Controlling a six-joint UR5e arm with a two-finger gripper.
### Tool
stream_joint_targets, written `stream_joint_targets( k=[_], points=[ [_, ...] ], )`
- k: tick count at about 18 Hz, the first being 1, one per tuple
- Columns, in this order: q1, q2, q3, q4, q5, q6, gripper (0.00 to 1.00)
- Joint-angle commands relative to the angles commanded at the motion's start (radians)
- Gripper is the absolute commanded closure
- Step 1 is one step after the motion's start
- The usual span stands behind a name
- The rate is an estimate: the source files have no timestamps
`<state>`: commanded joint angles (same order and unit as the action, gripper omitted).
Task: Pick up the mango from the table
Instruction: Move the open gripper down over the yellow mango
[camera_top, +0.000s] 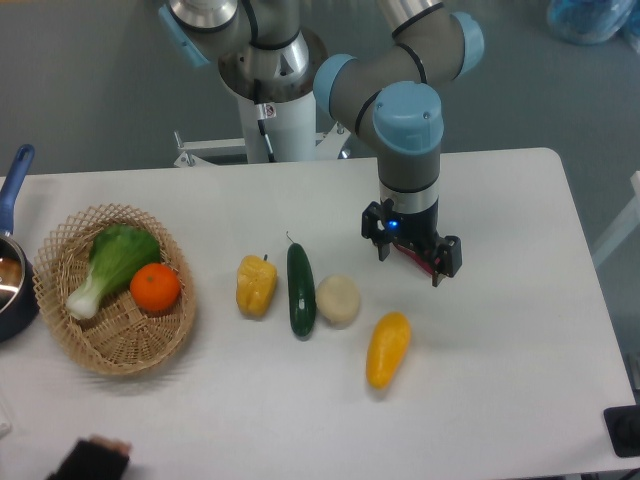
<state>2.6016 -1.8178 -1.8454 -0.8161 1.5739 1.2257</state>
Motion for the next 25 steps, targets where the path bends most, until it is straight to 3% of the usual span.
stream_joint_targets(
  k=[17, 25],
  points=[
    [-0.02, -0.009, 0.0, -0.003, 0.0, -0.032, 0.0],
    [-0.072, -0.139, 0.092, 0.024, 0.011, -0.268, 0.0]
  ],
)
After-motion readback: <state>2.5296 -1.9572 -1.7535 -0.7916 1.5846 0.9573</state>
